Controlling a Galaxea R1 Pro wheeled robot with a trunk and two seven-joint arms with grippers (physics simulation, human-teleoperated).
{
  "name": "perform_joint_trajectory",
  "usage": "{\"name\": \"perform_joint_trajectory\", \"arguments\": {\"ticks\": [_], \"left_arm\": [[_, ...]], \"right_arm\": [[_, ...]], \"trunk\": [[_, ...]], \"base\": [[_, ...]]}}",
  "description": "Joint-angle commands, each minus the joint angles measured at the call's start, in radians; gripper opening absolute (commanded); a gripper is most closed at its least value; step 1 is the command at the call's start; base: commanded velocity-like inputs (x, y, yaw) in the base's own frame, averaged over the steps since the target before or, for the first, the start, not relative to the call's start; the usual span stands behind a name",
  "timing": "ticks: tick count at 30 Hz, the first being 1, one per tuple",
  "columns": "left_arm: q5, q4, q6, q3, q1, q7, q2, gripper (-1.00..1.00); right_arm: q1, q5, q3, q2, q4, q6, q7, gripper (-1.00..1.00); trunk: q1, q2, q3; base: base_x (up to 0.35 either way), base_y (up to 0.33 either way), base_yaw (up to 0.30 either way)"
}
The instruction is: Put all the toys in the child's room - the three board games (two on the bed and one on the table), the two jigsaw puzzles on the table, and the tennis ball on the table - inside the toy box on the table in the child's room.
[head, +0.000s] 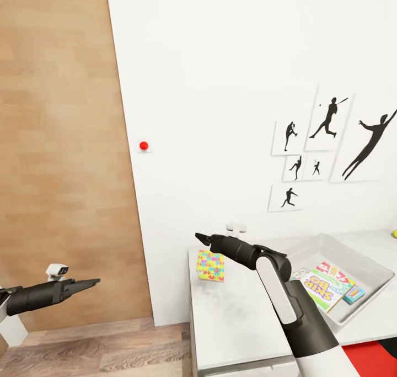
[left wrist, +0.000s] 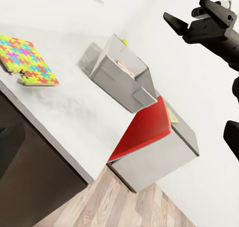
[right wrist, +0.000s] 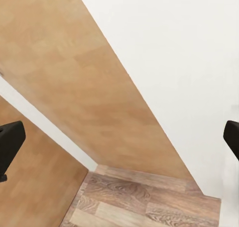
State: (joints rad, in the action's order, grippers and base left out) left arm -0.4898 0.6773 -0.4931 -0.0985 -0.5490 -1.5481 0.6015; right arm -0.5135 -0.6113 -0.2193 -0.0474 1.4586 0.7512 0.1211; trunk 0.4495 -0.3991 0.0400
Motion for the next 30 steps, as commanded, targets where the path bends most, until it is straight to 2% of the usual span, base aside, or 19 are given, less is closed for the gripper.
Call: {"name": "perform_joint_trajectory", "arguments": {"ticks": [1,6,17,30], "left_arm": [[-0.007,-0.001,-0.011,-0.005,-0.001,-0.002,0.001,1.00],[-0.007,-0.001,-0.015,-0.002,0.000,-0.003,0.001,1.00],[-0.007,-0.001,-0.011,-0.002,-0.001,-0.004,0.001,1.00],[-0.005,-0.001,-0.010,0.000,-0.001,-0.007,0.001,1.00]], "right_arm": [[0.000,0.004,0.001,0.000,0.000,0.004,0.005,1.00],[0.000,0.006,0.000,0.000,0.000,0.004,0.004,1.00],[0.000,0.007,0.000,0.000,0.000,0.004,0.004,1.00],[0.000,0.004,0.002,-0.003,-0.022,0.001,-0.001,1.00]], "trunk": [[0.000,-0.001,0.000],[0.000,-0.001,0.000],[0.000,-0.001,0.000],[0.000,-0.001,0.000]], "base": [[0.030,0.020,0.000],[0.044,0.058,0.014],[0.044,0.051,0.192],[0.031,0.044,0.009]]}}
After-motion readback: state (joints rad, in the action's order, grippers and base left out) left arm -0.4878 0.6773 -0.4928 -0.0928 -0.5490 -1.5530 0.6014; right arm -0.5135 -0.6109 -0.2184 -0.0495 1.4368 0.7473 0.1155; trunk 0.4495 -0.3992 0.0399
